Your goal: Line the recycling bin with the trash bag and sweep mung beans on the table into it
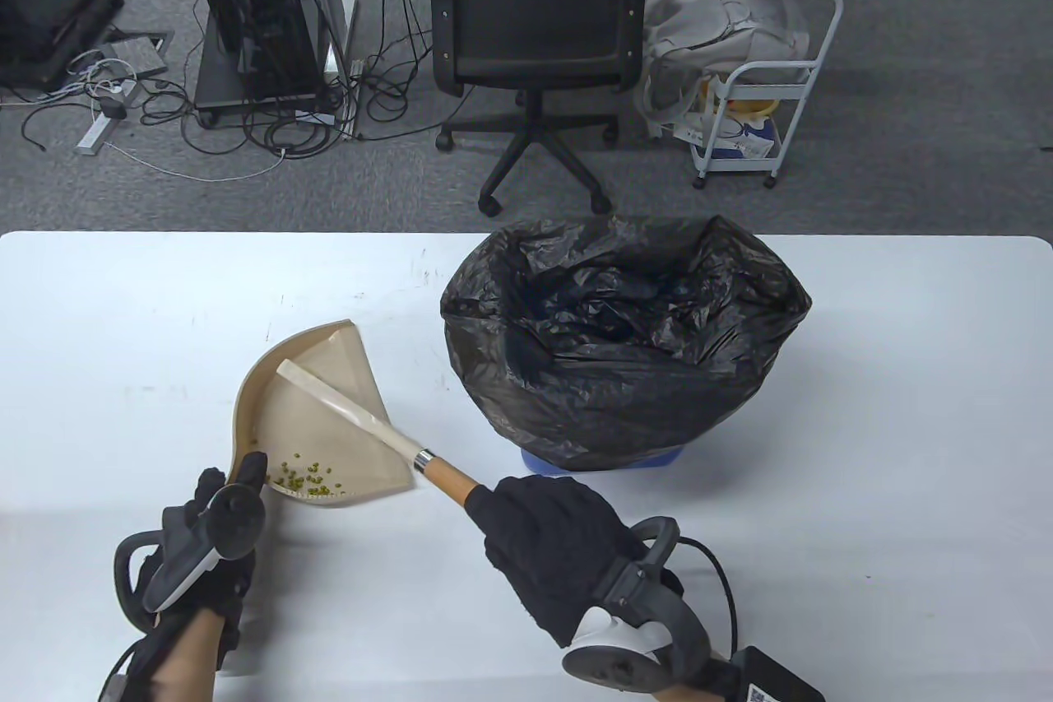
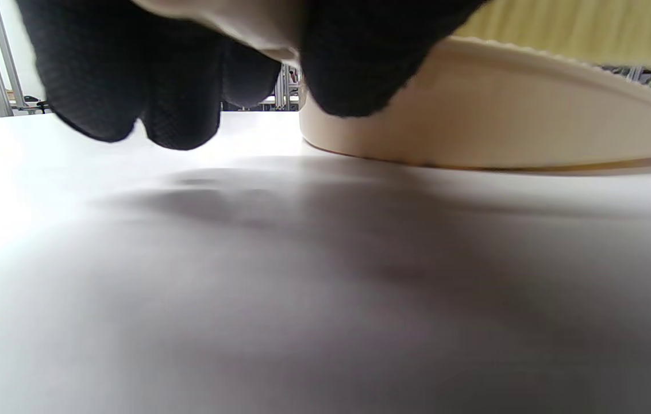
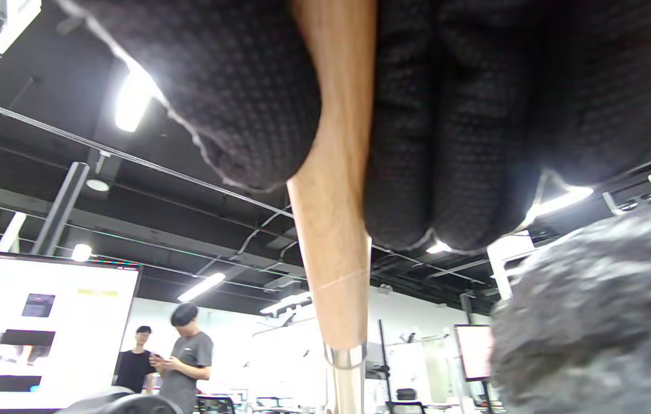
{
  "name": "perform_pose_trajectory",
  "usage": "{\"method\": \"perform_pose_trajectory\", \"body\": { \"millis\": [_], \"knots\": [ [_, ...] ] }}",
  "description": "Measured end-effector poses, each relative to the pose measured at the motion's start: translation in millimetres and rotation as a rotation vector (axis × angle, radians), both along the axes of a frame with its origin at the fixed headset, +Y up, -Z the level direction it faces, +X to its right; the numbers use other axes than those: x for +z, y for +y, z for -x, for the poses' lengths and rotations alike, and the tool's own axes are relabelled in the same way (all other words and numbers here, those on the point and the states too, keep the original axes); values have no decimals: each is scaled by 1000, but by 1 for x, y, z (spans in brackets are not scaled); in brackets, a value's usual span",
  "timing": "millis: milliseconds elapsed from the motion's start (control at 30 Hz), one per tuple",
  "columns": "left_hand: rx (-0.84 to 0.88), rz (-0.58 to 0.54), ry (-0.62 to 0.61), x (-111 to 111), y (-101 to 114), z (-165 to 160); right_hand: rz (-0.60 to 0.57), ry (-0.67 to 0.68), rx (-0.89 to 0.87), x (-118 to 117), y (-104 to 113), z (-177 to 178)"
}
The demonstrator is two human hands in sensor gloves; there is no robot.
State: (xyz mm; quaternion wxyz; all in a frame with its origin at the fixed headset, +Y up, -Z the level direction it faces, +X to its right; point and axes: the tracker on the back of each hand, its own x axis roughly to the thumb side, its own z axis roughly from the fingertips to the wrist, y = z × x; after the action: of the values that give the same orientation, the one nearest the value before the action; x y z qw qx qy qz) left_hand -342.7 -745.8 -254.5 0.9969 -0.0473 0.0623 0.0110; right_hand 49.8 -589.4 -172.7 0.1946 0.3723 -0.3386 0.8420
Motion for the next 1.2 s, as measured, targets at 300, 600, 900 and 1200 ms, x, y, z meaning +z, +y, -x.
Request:
{"method": "perform_pose_trajectory", "body": {
  "millis": [300,600,900,1200],
  "knots": [
    [-87,-33,60,3,2,1,21,-170,65,-4,-18,-28],
    [40,-57,83,3,-4,6,22,-172,49,-2,-29,-31],
    [265,-81,142,4,-4,12,20,-156,45,1,-35,-34],
    [334,-107,175,10,5,17,16,-141,48,8,-35,-35]
  ]
}}
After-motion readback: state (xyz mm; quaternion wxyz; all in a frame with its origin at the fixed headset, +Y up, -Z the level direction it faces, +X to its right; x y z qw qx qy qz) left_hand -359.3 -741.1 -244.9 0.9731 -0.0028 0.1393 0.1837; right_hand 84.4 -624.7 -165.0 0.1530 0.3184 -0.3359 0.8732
